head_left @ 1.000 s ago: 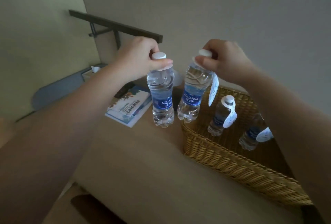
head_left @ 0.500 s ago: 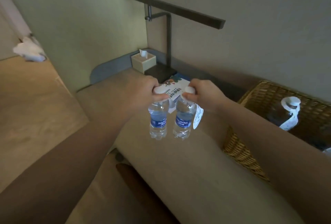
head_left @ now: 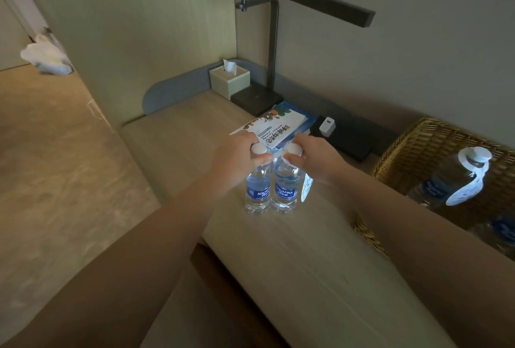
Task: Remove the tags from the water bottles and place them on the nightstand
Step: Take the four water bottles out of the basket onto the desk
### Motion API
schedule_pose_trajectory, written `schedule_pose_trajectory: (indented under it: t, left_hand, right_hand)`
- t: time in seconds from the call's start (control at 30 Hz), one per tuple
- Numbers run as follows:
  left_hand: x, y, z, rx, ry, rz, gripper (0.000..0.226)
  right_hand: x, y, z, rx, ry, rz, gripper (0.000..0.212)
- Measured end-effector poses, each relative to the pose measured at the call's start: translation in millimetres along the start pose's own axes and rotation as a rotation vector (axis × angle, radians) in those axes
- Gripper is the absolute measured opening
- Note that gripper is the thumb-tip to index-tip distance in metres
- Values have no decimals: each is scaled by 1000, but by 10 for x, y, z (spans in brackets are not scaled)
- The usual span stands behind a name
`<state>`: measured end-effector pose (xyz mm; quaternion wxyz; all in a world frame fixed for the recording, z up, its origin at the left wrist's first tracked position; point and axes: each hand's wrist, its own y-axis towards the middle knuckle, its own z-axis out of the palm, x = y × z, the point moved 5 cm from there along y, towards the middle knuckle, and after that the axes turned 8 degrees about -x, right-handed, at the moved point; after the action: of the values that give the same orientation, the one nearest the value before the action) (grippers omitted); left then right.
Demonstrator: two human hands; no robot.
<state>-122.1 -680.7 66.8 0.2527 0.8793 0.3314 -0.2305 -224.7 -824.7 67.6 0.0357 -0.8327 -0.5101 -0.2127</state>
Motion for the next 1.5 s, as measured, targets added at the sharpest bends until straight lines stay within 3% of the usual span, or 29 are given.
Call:
schedule_pose_trajectory:
  t: [0.23, 0.37, 0.6, 0.7, 0.9, 1.1, 1.23, 1.37, 1.5]
  left_hand:
    - [-27, 3, 49, 32, 19, 6, 37]
    - [-110, 15, 45, 34, 75, 62, 55]
    - [-831, 121, 70, 6, 33, 269, 60]
    - [-1299, 152, 227, -9, 36, 398, 59]
    - [-2153, 128, 876, 123, -100, 528, 56]
    - [-2850, 158, 1644, 289, -140, 542, 59]
    - [-3170, 257, 2020, 325, -140, 558, 47]
    - [-3330, 375, 2246, 329, -130, 542, 44]
    - [-3444, 438, 2412, 329, -76, 522, 46]
  right_hand:
    - [-37, 11, -33, -20, 0, -6, 42]
    - [-47, -24, -142, -32, 2, -2, 49]
    - [-283, -365, -616, -180, 66, 83, 45]
    - [-550, -671, -836, -279, 56, 153, 46]
    - [-1376, -1353, -1255, -441, 49, 382, 44]
    - [-2202, -1995, -1714, -562, -28, 595, 39]
    - [-2700, -2316, -1974, -639, -105, 729, 34]
    - [-3009, -2376, -2110, -635, -137, 779, 37]
    - [-3242, -2240, -2093, -481, -186, 764, 45]
